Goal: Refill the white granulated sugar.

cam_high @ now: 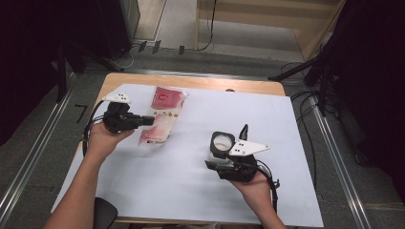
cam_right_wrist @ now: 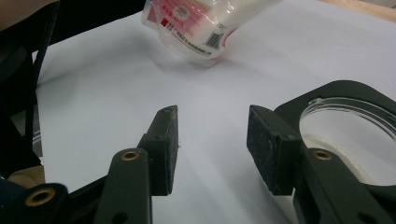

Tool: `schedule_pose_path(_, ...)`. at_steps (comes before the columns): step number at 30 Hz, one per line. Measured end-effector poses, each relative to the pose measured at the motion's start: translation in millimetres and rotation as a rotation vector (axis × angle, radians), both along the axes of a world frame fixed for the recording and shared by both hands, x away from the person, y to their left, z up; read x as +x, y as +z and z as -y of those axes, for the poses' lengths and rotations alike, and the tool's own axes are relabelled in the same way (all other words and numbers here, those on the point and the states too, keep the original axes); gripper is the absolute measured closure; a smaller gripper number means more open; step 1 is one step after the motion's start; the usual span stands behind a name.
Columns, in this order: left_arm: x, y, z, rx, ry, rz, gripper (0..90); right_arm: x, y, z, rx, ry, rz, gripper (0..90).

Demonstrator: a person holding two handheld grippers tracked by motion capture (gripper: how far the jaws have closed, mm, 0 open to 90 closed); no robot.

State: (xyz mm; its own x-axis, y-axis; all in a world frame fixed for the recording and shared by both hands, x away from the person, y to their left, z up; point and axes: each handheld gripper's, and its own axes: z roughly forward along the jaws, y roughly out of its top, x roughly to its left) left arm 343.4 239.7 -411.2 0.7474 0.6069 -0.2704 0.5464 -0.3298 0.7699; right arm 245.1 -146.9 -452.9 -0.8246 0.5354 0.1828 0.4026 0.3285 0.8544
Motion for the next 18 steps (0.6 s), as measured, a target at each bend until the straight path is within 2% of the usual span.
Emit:
schedule_pose_path(5,-5.8,-1.7,-7.3,0.003,0.001,-0.001,90.0,-0.4,0.8,1.7,-0.003,-0.006,0.002,54.2)
schedule_pose_path(13,-18.4,-5.3,-14.3,0.02,-0.029,0.001,90.0,-0.5,1.4,3.7,-0.008,-0.015,0.008,54.2)
schedule_pose_path(17,-23.7,-7.0,-19.5,0.023,-0.043,-0.011,89.4,0.0,0.8,3.8,-0.009,-0.016,0.005,54.1)
schedule_pose_path(18,-25.3,-7.4,-20.4,0.033,-0.044,0.0,89.3,0.1,0.7,3.7,-0.01,-0.016,0.006,54.0)
